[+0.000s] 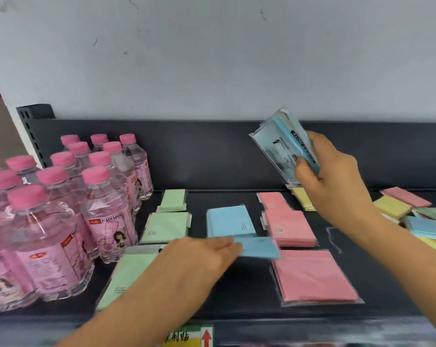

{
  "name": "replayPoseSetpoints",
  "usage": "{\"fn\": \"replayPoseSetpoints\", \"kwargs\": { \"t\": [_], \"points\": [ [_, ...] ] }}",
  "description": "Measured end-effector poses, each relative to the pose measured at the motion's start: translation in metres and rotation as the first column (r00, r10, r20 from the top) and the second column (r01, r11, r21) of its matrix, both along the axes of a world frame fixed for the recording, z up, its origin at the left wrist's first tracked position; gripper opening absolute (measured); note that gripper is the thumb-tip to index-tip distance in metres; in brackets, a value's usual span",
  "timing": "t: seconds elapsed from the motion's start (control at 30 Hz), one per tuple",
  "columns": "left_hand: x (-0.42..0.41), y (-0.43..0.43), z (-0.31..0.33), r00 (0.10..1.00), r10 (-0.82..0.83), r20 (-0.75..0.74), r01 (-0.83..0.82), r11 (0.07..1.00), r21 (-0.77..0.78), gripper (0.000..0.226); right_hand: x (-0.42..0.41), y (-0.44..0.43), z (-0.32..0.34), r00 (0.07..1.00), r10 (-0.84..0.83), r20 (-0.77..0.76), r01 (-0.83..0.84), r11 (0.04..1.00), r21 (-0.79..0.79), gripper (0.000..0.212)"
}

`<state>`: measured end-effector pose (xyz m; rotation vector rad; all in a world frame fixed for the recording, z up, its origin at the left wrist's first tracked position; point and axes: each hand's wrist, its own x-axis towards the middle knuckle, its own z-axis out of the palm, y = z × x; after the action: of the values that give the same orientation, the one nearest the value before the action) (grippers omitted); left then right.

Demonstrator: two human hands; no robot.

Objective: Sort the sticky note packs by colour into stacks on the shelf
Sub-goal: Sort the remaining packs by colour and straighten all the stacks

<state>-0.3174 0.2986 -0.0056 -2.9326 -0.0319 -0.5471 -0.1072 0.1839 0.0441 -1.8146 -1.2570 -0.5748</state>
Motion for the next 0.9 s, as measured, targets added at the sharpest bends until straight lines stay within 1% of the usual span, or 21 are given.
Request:
{"fn": "replayPoseSetpoints", "kwargs": {
  "t": [0.1, 0.13, 0.2, 0.3, 0.37, 0.43, 0.5, 0.53, 0.6, 0.67, 0.73, 0.8, 0.83, 0.9],
  "points": [
    [-0.01, -0.009, -0.021, 0.985, -0.044, -0.167, 0.038, 0.998, -0.04, 0.053, -0.013, -0.001, -0.005, 1.0, 0.006, -0.002, -0.006, 1.0, -0.009, 0.038],
    [-0.012, -0.008, -0.027, 0.98, -0.046, -0.193, 0.039, 0.998, -0.039, 0.049, -0.016, -0.001, -0.007, 1.0, 0.01, -0.002, -0.01, 1.0, -0.013, 0.038],
    [-0.014, -0.01, -0.03, 0.977, -0.069, -0.204, 0.064, 0.997, -0.032, 0.04, -0.024, -0.003, -0.01, 0.999, 0.03, -0.011, -0.03, 0.999, -0.033, 0.037],
    [-0.011, -0.008, -0.032, 0.983, -0.045, -0.179, 0.025, 0.993, -0.114, 0.041, -0.04, -0.007, -0.019, 0.992, 0.128, -0.021, -0.129, 0.984, -0.119, 0.036],
    [-0.01, -0.005, -0.037, 0.985, 0.015, -0.17, -0.028, 0.997, -0.075, 0.038, -0.052, -0.009, -0.027, 0.981, 0.195, -0.016, -0.194, 0.958, -0.212, 0.037],
    [-0.01, -0.001, -0.04, 0.99, 0.01, -0.138, -0.021, 0.997, -0.078, 0.032, -0.062, -0.009, -0.036, 0.974, 0.224, -0.025, -0.221, 0.93, -0.293, 0.039],
    [-0.011, 0.003, -0.043, 0.993, 0.007, -0.114, -0.016, 0.997, -0.08, 0.025, -0.068, -0.009, -0.044, 0.969, 0.245, -0.043, -0.246, 0.918, -0.312, 0.041],
    [-0.012, 0.005, -0.046, 0.996, 0.001, -0.09, -0.008, 0.997, -0.079, 0.027, -0.07, -0.009, -0.048, 0.967, 0.252, -0.046, -0.254, 0.917, -0.308, 0.042],
    [-0.017, 0.009, -0.046, 0.998, -0.02, -0.051, 0.015, 0.995, -0.104, 0.044, -0.075, -0.01, -0.056, 0.968, 0.248, -0.049, -0.25, 0.913, -0.323, 0.043],
    [-0.027, 0.013, -0.037, 0.999, 0.002, -0.035, -0.01, 0.977, -0.213, 0.061, -0.078, -0.012, -0.065, 0.971, 0.237, -0.03, -0.23, 0.896, -0.379, 0.045],
    [-0.039, 0.022, -0.027, 0.998, 0.069, 0.006, -0.063, 0.945, -0.322, 0.069, -0.079, -0.014, -0.073, 0.97, 0.241, 0.021, -0.205, 0.866, -0.457, 0.047],
    [-0.048, 0.031, -0.016, 0.984, 0.168, 0.057, -0.134, 0.916, -0.377, 0.075, -0.079, -0.017, -0.08, 0.963, 0.257, 0.08, -0.168, 0.807, -0.567, 0.049],
    [-0.05, 0.035, -0.012, 0.974, 0.211, 0.086, -0.165, 0.913, -0.373, 0.077, -0.077, -0.017, -0.084, 0.955, 0.281, 0.099, -0.159, 0.76, -0.63, 0.05],
    [-0.051, 0.038, -0.007, 0.959, 0.263, 0.109, -0.208, 0.908, -0.362, 0.073, -0.074, -0.017, -0.089, 0.945, 0.32, 0.065, -0.179, 0.674, -0.716, 0.051]
  ]
}}
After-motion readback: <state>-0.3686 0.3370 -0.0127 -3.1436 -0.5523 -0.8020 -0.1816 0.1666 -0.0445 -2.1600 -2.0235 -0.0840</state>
